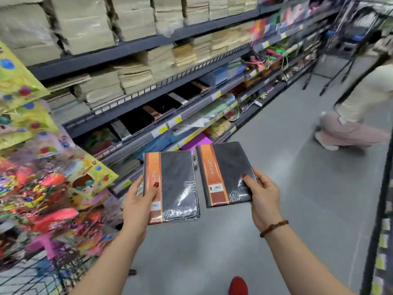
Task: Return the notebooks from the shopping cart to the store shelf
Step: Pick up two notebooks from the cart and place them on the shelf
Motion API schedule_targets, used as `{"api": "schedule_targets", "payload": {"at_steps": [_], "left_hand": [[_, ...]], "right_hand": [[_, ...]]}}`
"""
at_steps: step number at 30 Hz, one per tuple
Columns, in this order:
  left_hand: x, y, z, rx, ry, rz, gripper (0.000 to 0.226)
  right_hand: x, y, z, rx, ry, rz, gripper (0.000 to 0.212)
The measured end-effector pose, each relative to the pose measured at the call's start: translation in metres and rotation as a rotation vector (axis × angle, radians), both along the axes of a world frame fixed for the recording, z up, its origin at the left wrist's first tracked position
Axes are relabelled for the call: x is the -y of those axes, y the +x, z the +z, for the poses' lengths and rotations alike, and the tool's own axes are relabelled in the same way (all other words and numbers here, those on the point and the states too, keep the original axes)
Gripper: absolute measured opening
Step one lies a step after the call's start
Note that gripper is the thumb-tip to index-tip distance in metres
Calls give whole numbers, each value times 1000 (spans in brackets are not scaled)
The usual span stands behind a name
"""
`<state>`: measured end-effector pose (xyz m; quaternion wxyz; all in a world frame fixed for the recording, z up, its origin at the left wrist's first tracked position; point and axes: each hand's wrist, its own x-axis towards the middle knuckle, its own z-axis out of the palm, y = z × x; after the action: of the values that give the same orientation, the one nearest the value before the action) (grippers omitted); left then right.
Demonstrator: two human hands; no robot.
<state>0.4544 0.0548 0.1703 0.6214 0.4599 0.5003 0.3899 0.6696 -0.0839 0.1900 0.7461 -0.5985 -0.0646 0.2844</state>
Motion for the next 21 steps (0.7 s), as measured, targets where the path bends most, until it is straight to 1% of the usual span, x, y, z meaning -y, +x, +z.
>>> {"api": "schedule_targets", "payload": {"at_steps": [4, 8, 13, 15, 21], "left_hand": [[-1, 56, 2, -40, 0, 62, 46], [-7, 97, 3, -54, -7, 158, 45], [-40, 133, -5, -77, -45, 269, 44], [-60, 142, -10, -80, -57, 318, 42], [-131, 177, -44, -35, -133, 459, 42]], "right_hand": [[-22, 70, 3, -18, -8, 101, 32], [-55, 124, 3, -4, -18, 222, 35], [-113, 162, -10, -28, -35, 326, 41], [-141, 174, -18, -30, -62, 360, 40], [-223, 203, -36, -20, -124, 450, 43]]}}
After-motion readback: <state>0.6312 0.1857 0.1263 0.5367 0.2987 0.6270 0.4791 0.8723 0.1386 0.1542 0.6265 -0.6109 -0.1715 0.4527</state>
